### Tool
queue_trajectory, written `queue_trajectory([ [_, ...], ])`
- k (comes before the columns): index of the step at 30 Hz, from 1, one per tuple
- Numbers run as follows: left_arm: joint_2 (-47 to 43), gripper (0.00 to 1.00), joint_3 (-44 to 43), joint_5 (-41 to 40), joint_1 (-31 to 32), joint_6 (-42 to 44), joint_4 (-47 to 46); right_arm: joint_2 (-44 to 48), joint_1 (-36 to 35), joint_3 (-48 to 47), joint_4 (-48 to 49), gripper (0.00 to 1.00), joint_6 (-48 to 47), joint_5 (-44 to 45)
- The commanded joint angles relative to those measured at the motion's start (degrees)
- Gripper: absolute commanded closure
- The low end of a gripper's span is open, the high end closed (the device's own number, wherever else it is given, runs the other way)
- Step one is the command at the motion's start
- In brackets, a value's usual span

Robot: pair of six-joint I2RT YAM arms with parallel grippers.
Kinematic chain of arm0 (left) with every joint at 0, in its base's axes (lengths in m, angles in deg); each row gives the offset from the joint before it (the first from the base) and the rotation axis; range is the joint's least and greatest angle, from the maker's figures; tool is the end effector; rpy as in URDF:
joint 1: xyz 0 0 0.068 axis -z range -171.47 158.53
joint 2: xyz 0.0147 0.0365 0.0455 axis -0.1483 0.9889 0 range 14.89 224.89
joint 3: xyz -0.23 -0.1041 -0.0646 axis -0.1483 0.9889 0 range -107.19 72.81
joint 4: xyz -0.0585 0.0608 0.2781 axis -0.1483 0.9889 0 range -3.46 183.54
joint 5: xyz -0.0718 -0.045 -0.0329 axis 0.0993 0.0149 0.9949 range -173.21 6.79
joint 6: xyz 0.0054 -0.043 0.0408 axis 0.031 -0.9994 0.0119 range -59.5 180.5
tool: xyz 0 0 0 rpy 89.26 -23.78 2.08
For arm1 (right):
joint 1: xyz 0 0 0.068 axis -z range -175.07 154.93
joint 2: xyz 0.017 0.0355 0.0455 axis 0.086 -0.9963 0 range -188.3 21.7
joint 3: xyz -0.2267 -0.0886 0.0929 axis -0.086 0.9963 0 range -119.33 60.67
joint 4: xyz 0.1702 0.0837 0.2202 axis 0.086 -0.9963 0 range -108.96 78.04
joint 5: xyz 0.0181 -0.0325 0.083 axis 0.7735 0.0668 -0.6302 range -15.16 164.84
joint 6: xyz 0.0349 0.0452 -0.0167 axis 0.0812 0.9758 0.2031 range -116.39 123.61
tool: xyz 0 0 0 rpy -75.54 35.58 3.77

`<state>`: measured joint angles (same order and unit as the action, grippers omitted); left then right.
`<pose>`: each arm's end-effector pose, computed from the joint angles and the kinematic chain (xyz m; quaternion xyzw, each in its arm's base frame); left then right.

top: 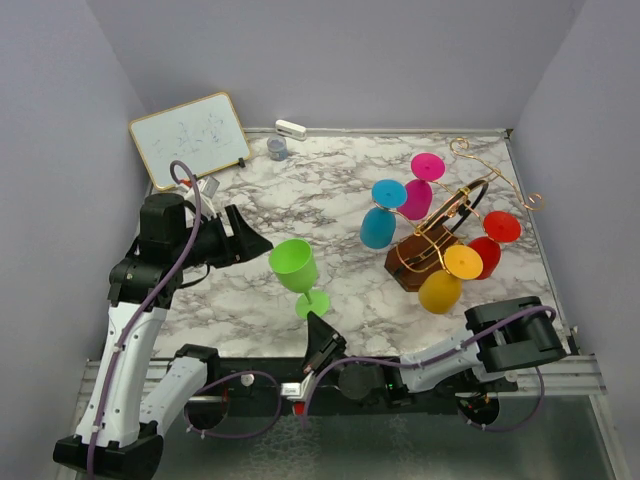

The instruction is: Take the wine glass off the wine glass rack

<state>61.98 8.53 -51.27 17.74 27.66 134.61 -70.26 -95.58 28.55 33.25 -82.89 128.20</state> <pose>0.1838 -0.0532 0.3795 -0.0383 0.8463 -0.3936 0.3568 -0.0232 0.3170 0.1309 -0.7225 0.2308 -0.2861 0.5855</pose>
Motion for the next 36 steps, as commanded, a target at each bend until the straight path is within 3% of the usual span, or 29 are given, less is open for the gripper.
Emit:
queue_trajectory([
  [1, -1.6, 0.32, 1.9, 2.3, 0.8, 1.3, 1.3, -2.8, -0.6, 1.1, 9.9, 0.99, -5.6, 1.2],
  [11, -3.3, 0.32, 3.6, 1.7, 2.2, 2.2, 2.8, -7.7, -0.9, 1.2, 13.3, 0.99, -8.2, 1.7],
  [23, -3.6, 0.42, 8.4, 0.0, 3.8, 5.2, 5.2, -11.1, -0.9, 1.3, 18.6, 0.99, -12.9, 1.6],
  [25, -3.4, 0.51, 8.5, -0.2, 3.8, 5.7, 5.4, -11.8, -0.9, 1.3, 18.8, 0.99, -13.2, 1.8],
  [31, -3.0, 0.97, 8.9, -1.1, 3.8, 6.4, 5.8, -13.0, -0.9, 1.2, 21.5, 0.99, -14.1, 3.0],
  [33, -3.0, 1.00, 8.2, -2.4, 3.8, 6.0, 5.6, -12.9, -0.9, 1.0, 21.6, 0.98, -14.0, 3.6],
  [36, -2.9, 1.00, 6.5, -4.8, 3.8, 5.2, 5.0, -12.7, -1.0, 0.7, 22.0, 0.77, -13.9, 4.6],
])
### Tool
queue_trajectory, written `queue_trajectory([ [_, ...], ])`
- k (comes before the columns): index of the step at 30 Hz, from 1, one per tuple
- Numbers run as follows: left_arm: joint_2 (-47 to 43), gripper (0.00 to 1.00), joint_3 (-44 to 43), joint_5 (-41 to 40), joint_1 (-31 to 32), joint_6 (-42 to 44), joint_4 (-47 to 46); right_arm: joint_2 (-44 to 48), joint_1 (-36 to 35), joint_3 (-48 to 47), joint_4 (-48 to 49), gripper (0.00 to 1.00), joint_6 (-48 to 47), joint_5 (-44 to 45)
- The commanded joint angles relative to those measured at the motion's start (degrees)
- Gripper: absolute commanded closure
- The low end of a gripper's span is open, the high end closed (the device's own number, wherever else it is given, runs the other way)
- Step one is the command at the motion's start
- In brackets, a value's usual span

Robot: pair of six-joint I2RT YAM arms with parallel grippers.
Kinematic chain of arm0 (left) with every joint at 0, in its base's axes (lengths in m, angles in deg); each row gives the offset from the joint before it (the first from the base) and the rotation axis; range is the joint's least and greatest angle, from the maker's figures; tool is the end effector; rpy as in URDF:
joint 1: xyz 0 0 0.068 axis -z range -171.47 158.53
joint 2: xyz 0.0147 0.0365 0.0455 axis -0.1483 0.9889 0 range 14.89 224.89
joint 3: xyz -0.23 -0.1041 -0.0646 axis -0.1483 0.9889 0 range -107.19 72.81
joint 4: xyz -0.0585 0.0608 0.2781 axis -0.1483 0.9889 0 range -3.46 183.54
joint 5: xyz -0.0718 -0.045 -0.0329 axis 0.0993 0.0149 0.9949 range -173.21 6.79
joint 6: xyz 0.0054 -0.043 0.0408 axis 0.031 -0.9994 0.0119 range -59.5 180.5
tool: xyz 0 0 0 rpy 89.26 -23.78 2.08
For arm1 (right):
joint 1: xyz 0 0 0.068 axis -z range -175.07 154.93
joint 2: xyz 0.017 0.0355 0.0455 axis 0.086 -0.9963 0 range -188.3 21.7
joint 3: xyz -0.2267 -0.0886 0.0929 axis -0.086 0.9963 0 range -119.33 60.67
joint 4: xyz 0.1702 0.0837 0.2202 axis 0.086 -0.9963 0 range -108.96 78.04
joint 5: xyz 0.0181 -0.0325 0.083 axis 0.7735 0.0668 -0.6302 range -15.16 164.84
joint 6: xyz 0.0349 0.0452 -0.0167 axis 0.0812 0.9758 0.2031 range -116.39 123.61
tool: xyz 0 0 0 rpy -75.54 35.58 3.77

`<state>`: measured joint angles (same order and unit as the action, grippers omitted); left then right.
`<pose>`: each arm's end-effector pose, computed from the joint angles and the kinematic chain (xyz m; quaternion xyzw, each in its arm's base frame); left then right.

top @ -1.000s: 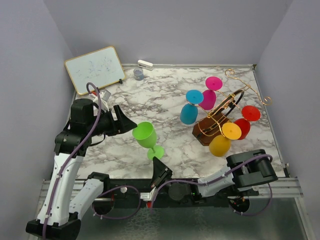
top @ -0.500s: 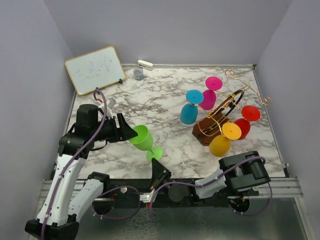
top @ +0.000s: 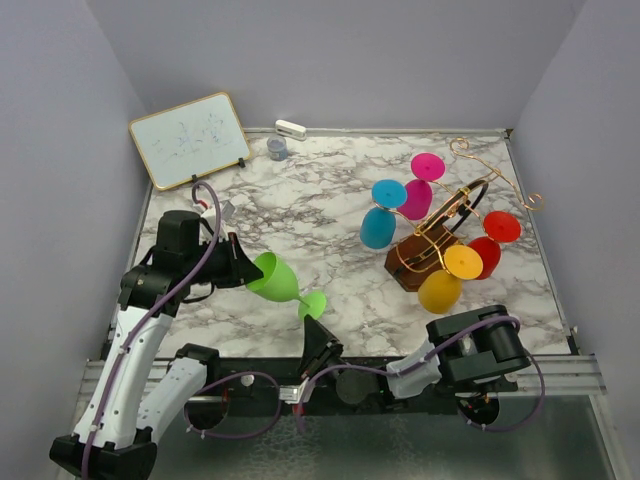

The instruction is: Take the wine glass off the wine glass rack

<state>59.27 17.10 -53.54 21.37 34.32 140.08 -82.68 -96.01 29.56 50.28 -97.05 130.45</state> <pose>0.1726 -0.0615 0.3271 0.0004 0.8899 -0.3515 0.2908 -0.0247 0.3172 0.0910 -0.7261 0.1635 -0.3586 0.5634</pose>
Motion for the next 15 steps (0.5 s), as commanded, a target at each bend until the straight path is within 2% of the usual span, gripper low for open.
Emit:
queue_trajectory([
  [1, 0.0, 1.00, -2.7, -3.5, 0.2, -1.7, -0.9, -0.1, -0.5, -0.2, 5.1, 0.69, 0.4, 2.6],
  [2, 0.2, 1.00, -3.4, -4.5, 0.2, -2.1, -1.4, 0.2, -0.5, 0.0, 4.9, 0.47, 0.5, 2.7],
  [3, 0.5, 1.00, -4.2, -5.4, 0.2, -2.4, -1.8, 0.5, -0.5, 0.2, 4.0, 0.16, 1.2, 2.7],
  [4, 0.7, 1.00, -5.0, -6.4, 0.2, -2.8, -2.5, 1.0, -0.5, 0.2, 2.5, 0.01, 2.3, 2.9],
  [11, 2.9, 1.00, -9.8, -10.6, 0.2, -5.5, -9.6, 4.1, -0.5, -0.1, -9.0, 0.00, 11.1, 4.6],
  [15, 7.1, 1.00, -13.6, -20.1, 0.2, -3.0, -10.3, 5.6, -0.5, -1.2, -17.3, 0.02, 16.7, 5.5],
])
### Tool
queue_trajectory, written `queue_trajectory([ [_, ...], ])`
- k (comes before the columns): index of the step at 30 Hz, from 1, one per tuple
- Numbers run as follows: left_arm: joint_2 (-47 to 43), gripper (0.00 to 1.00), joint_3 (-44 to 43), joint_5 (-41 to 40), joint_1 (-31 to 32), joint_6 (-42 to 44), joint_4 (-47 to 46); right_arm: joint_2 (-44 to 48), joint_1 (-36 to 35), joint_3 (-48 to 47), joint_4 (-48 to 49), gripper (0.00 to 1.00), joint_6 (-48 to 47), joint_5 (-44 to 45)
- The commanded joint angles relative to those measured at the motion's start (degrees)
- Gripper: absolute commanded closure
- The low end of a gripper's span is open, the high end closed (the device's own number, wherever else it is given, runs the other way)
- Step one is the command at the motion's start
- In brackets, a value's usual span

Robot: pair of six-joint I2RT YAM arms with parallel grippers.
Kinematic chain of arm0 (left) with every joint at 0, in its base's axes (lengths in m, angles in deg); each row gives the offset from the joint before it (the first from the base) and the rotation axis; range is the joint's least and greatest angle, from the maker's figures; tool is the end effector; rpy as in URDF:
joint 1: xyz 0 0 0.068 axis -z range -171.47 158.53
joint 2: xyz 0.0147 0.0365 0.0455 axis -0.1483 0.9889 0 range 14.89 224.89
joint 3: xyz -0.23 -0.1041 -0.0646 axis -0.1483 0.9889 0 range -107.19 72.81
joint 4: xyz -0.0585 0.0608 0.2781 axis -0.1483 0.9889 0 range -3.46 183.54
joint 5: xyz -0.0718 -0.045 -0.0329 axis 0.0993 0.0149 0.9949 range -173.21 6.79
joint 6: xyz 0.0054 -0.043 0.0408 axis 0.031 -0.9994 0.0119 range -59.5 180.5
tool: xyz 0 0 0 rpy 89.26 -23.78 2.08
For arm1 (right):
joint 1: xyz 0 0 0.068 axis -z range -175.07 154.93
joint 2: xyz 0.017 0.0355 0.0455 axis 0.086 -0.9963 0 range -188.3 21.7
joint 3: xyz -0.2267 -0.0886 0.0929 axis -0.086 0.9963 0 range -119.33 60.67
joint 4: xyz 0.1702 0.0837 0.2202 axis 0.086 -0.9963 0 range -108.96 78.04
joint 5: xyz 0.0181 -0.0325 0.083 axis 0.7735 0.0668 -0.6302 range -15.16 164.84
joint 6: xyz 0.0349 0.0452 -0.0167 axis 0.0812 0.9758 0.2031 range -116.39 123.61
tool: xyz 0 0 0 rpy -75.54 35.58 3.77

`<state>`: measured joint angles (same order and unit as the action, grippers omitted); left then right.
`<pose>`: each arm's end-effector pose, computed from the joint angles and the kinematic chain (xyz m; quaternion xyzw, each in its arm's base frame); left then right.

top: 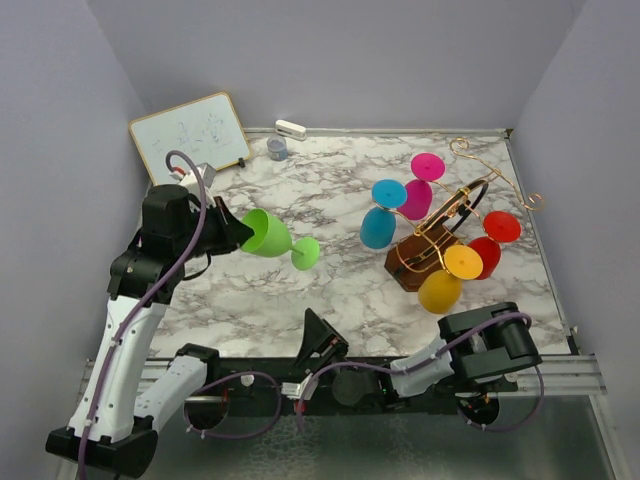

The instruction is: Take the wine glass off the wine glass rack

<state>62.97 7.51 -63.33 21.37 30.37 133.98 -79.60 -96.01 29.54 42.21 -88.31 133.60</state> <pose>0.1890 -0.0583 0.3816 -0.0432 0.8572 -0.3191 0.4019 -0.0226 0.3136 0.0940 -0.7246 0.2155 -0.3494 0.5536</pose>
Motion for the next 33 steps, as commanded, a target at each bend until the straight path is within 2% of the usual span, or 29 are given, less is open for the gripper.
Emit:
queue_trajectory([
  [1, 5.4, 1.00, -5.2, -13.6, 0.2, 1.8, -3.9, 2.9, -0.5, -1.4, -10.1, 0.03, 8.9, 2.6],
  [4, 13.0, 1.00, -7.9, -21.6, 0.1, 4.2, -3.8, 4.2, -0.5, -2.0, -13.3, 0.04, 11.1, 3.0],
  [9, 25.8, 1.00, -11.7, -29.8, -0.1, 5.3, -4.1, 6.5, -0.5, -1.8, -15.9, 0.05, 12.8, 3.6],
  [15, 33.4, 1.00, -11.5, -40.1, -1.2, 5.1, -6.3, 9.2, -0.5, -1.6, -17.6, 0.05, 14.3, 4.1],
  [25, 33.9, 1.00, -6.6, -41.1, -6.3, 6.3, -12.8, 11.9, -0.5, -2.2, -22.5, 0.05, 18.4, 4.5],
  [30, 35.1, 1.00, -6.4, -36.3, -7.3, 6.4, -14.0, 11.8, -0.5, -2.6, -22.5, 0.05, 19.0, 4.2],
  [33, 34.8, 0.93, -6.5, -36.0, -7.4, 6.2, -14.3, 11.9, -0.5, -2.7, -22.8, 0.05, 19.6, 4.4],
])
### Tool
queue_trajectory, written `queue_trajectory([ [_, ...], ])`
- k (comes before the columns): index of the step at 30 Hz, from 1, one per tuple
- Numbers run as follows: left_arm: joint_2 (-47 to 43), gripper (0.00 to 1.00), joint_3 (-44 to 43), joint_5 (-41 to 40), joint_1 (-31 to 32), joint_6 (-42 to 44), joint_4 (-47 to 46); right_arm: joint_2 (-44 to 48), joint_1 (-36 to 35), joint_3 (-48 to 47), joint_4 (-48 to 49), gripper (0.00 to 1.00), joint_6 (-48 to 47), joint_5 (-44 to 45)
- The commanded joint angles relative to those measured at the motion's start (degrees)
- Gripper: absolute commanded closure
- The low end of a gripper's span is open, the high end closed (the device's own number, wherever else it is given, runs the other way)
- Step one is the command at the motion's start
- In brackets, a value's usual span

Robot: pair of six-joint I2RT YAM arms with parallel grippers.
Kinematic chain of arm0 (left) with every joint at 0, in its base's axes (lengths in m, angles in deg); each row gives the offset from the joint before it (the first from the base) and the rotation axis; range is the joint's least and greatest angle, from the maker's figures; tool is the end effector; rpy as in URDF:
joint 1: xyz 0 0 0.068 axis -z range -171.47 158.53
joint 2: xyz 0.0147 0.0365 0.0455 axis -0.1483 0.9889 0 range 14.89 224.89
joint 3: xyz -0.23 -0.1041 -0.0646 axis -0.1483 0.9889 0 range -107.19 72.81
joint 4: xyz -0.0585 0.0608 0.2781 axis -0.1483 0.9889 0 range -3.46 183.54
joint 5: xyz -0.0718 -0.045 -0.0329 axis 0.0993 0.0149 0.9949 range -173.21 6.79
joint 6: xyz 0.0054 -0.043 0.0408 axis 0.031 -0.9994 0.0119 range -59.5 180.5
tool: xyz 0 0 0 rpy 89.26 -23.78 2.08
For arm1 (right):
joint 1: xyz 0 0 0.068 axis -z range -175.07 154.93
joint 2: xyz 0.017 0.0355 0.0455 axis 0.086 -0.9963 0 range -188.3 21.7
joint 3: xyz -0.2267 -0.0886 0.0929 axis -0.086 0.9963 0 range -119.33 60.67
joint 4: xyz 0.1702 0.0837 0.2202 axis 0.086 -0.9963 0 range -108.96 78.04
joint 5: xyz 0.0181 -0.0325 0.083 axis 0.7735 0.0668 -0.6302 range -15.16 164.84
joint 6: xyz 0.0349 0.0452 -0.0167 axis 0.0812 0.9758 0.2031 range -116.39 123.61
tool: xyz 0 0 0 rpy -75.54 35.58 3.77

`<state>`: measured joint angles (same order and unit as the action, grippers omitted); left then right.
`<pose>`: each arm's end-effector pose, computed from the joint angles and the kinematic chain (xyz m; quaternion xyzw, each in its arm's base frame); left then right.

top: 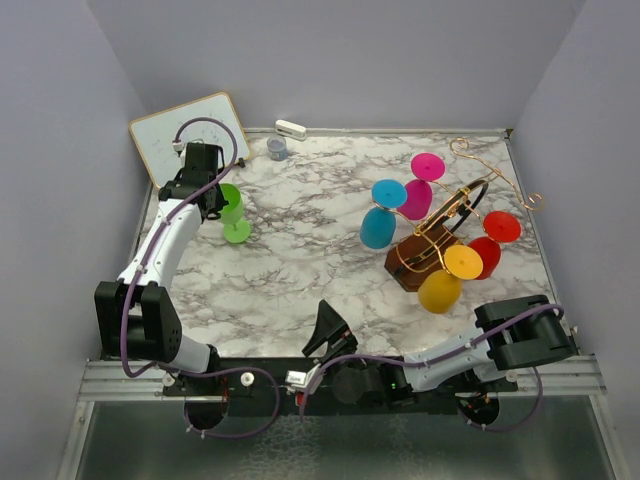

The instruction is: Take the wine glass off the wine glass rack

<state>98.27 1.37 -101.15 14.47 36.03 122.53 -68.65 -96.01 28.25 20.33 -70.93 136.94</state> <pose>0.3502 -0.0229 0.2790 -0.2036 0.9010 0.0474 0.3803 -0.0199 0.3058 0.1219 -0.7137 0.3031 -0.3208 0.5439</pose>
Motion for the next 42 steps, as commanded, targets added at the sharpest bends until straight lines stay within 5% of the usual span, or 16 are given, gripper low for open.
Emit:
queue_trajectory([
  [1, -0.9, 0.88, -0.3, 1.7, -0.6, 0.5, -2.9, 1.0, -0.5, -1.4, -1.2, 0.05, 2.5, 1.1],
  [4, -2.2, 0.65, -0.1, 1.3, -0.7, 0.5, -3.3, 1.1, -0.5, -1.5, -2.8, 0.05, 3.8, 1.2],
  [6, -2.8, 0.59, -0.1, 1.1, -0.8, 0.8, -3.3, 1.1, -0.5, -1.6, -3.7, 0.05, 4.6, 1.2],
  [15, -9.3, 0.57, 0.3, 1.1, -0.9, 0.5, -1.4, 1.1, -0.5, -2.0, -5.5, 0.05, 6.3, 1.1],
  [26, -37.8, 0.54, 17.4, 11.9, -0.9, -1.0, -12.6, 1.3, -0.5, -8.4, -13.6, 0.05, 13.0, -0.8],
  [32, -51.0, 0.50, 26.6, 10.1, -0.9, -1.8, -16.0, 2.4, 0.0, -16.7, -18.9, 0.11, 15.6, -3.0],
  [35, -53.6, 0.47, 27.2, 9.4, -0.9, -2.3, -15.0, 3.6, 2.0, -21.5, -20.9, 0.26, 15.9, -4.1],
  [39, -54.5, 0.47, 27.2, 8.8, -0.9, -2.7, -14.7, 4.6, 7.7, -28.0, -23.2, 0.72, 16.5, -5.6],
  [42, -54.5, 0.47, 27.4, 9.2, -0.9, -3.0, -14.8, 4.2, 14.7, -35.3, -24.5, 0.97, 19.3, -5.9],
])
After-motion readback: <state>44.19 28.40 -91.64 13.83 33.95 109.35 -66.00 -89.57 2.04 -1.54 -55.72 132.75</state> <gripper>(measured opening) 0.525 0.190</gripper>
